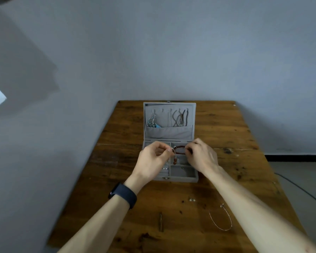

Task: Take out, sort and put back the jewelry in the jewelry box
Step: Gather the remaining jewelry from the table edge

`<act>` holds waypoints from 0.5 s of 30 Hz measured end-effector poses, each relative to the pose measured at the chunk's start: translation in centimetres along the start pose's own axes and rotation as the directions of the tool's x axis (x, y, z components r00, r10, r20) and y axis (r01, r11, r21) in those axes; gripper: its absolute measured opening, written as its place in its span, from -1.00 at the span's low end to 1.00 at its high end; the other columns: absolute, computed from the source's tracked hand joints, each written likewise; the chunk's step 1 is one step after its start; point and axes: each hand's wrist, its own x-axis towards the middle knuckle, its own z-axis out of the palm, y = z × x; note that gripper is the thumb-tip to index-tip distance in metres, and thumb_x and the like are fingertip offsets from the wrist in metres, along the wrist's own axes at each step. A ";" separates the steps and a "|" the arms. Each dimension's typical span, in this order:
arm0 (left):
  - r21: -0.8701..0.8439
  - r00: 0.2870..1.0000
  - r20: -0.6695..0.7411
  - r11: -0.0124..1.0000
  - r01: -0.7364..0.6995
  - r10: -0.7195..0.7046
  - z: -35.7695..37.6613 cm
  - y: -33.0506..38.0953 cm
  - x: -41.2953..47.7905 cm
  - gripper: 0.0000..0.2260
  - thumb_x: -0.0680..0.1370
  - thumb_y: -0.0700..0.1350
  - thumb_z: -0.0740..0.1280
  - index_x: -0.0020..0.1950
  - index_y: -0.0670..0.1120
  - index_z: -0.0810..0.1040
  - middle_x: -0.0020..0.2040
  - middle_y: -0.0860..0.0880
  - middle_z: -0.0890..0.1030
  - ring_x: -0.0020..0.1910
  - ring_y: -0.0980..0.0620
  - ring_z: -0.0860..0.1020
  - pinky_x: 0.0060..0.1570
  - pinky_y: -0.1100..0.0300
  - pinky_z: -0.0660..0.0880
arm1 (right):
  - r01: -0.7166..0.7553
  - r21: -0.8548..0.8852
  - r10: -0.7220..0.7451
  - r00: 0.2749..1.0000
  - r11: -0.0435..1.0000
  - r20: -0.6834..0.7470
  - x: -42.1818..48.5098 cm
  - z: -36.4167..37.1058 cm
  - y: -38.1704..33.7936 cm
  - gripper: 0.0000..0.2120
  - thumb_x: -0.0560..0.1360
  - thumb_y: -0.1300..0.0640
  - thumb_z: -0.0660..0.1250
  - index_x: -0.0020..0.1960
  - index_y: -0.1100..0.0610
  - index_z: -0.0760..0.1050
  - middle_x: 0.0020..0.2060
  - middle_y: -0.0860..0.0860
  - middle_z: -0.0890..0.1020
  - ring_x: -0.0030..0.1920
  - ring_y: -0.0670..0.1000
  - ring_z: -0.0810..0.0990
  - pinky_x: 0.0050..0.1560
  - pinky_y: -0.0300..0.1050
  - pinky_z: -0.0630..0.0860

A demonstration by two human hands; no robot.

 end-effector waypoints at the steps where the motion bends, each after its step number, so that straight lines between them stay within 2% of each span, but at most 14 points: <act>1: 0.004 1.000 0.003 1.000 0.002 -0.002 0.1 0.0 0.2 -0.94 0.61 -0.04 0.37 0.02 0.00 0.62 -0.10 0.08 0.70 -0.06 0.17 0.64 0.07 0.15 0.60 | -0.008 0.002 0.008 1.000 1.000 -0.002 -0.1 0.2 -0.1 -0.79 0.58 -0.10 0.32 0.15 -0.06 0.61 0.11 -0.06 0.55 0.07 0.02 0.58 -0.09 -0.08 0.58; 4: 0.047 1.000 0.014 0.999 -0.010 0.009 0.6 0.2 0.7 -0.93 0.59 -0.02 0.38 0.01 0.02 0.63 -0.11 0.09 0.70 -0.07 0.19 0.64 0.03 0.17 0.60 | -0.030 0.024 0.031 0.999 0.999 -0.028 -0.6 0.4 -0.4 -0.77 0.59 -0.13 0.31 0.13 -0.08 0.65 0.11 -0.06 0.57 0.09 0.01 0.55 -0.05 -0.09 0.57; 6: 0.092 1.000 0.020 0.996 -0.013 0.011 1.0 0.4 1.3 -0.91 0.59 0.00 0.38 0.01 0.02 0.63 -0.11 0.09 0.70 -0.07 0.20 0.63 0.01 0.19 0.59 | 0.000 0.035 0.000 1.000 0.999 -0.003 -0.7 0.3 -0.3 -0.76 0.60 -0.11 0.28 0.15 -0.08 0.66 0.14 -0.06 0.57 0.14 0.01 0.53 0.05 -0.08 0.55; 9: 0.171 0.999 0.033 0.985 -0.020 0.015 1.5 0.4 2.6 -0.87 0.58 0.04 0.38 0.06 0.03 0.61 -0.07 0.09 0.68 -0.05 0.20 0.62 0.01 0.18 0.59 | 0.057 0.071 -0.063 0.994 0.996 0.087 -1.2 -0.1 0.5 -0.71 0.62 -0.11 0.24 0.26 -0.10 0.60 0.31 -0.08 0.50 0.28 0.02 0.47 0.21 -0.06 0.49; 11: 0.211 0.999 0.042 0.977 -0.032 0.024 1.9 0.6 3.7 -0.86 0.58 0.05 0.38 0.07 0.03 0.61 -0.07 0.09 0.68 -0.05 0.19 0.62 0.02 0.17 0.60 | 0.046 0.142 -0.056 0.996 0.989 0.063 -2.0 -0.1 1.3 -0.66 0.62 -0.09 0.24 0.35 -0.06 0.53 0.36 -0.09 0.44 0.30 -0.01 0.47 0.21 -0.11 0.51; 13: 0.232 0.999 0.050 0.972 -0.024 0.012 2.6 0.9 4.7 -0.85 0.58 0.06 0.38 0.07 0.02 0.61 -0.06 0.09 0.67 -0.03 0.18 0.62 0.03 0.18 0.59 | -0.055 0.285 0.059 0.998 0.957 -0.004 -3.1 -0.2 2.3 -0.64 0.64 -0.06 0.22 0.38 0.02 0.48 0.32 -0.06 0.47 0.25 -0.03 0.52 0.11 -0.18 0.50; 15: 0.249 0.998 0.052 0.969 0.005 -0.019 3.3 1.3 5.6 -0.86 0.59 0.06 0.38 0.07 0.03 0.60 -0.06 0.09 0.67 -0.04 0.17 0.62 0.00 0.22 0.58 | -0.208 0.421 0.237 0.971 0.883 -0.017 -3.7 -0.3 3.5 -0.65 0.66 -0.03 0.21 0.38 0.06 0.47 0.29 -0.01 0.52 0.24 -0.01 0.53 0.11 -0.22 0.42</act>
